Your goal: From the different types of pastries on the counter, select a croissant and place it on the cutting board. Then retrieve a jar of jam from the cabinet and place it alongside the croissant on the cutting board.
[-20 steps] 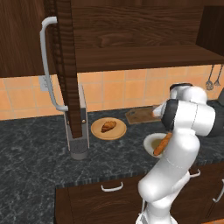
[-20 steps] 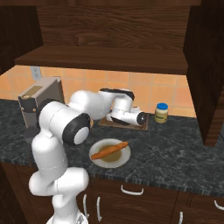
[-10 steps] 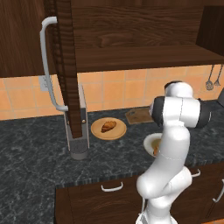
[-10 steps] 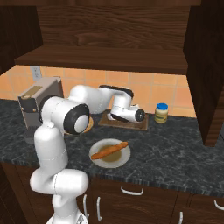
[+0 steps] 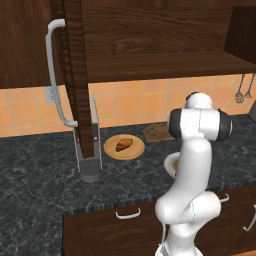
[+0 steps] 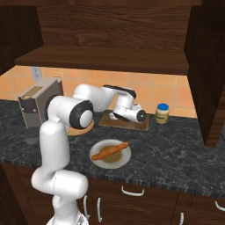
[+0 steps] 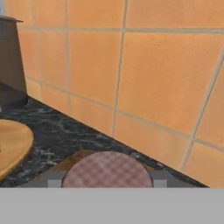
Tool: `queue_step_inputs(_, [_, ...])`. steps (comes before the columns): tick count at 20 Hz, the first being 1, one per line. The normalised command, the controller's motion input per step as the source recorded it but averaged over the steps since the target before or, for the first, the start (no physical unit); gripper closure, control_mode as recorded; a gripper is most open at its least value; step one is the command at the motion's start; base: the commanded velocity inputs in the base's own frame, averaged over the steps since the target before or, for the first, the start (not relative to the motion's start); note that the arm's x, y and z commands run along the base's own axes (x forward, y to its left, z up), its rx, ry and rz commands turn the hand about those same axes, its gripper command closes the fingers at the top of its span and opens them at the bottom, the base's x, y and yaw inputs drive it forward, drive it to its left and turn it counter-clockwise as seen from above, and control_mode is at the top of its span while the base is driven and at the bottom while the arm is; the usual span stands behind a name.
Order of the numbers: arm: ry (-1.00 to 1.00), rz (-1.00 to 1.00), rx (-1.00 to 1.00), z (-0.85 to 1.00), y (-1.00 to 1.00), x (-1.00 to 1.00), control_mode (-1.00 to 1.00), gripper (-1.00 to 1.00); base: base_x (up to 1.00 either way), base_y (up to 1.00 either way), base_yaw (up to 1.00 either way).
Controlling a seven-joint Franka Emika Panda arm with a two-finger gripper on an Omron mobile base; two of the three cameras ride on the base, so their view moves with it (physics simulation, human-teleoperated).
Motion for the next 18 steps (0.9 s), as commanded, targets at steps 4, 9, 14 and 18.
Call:
queue_step_inputs(4, [-0.02,0.00,0.00,-0.43,0.00,0.03,-1.00,1.00,0.00,0.00,0.00])
queue_step_inputs(9, [-0.11,0.00,0.00,-0.15,0.04,0.36,-1.00,1.00,0.00,0.00,0.00])
queue_step_inputs(14, [-0.09,0.00,0.00,-0.16,0.02,0.43,-1.00,1.00,0.00,0.00,0.00])
queue_step_inputs(18, [0.05,0.00,0.00,-0.39,0.00,0.21,-1.00,1.00,0.00,0.00,0.00])
